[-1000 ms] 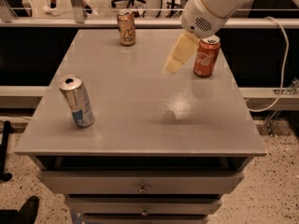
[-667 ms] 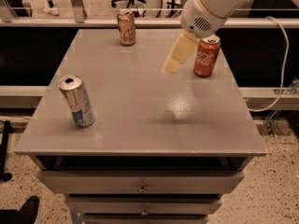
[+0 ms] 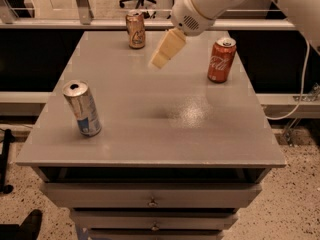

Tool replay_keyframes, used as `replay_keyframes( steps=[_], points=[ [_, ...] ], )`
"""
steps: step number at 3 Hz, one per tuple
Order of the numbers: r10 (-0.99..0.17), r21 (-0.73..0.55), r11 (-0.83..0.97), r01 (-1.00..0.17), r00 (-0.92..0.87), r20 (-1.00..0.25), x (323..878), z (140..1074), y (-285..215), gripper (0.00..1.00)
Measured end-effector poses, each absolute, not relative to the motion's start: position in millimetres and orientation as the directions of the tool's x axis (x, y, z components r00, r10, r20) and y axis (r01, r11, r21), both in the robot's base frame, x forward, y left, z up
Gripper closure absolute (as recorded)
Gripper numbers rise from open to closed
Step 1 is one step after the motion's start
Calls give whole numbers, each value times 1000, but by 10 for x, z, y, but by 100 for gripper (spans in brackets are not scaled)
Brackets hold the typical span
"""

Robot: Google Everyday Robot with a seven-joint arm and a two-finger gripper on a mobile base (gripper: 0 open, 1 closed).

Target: Pick orange can

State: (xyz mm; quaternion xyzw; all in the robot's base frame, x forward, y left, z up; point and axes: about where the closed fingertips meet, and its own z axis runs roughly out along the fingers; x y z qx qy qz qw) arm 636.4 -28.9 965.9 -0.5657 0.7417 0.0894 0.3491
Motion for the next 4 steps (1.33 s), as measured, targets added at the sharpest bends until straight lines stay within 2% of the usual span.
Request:
replay_keyframes(
  steps=[1, 2, 4],
  points=[
    [-707, -243, 417, -876, -145, -692, 6940, 9504, -61, 0],
    [-651, -210, 474, -855, -180, -737, 7352, 9387, 19, 0],
    [-534, -166, 551, -818, -193, -823, 8048, 9319, 528, 0]
  ],
)
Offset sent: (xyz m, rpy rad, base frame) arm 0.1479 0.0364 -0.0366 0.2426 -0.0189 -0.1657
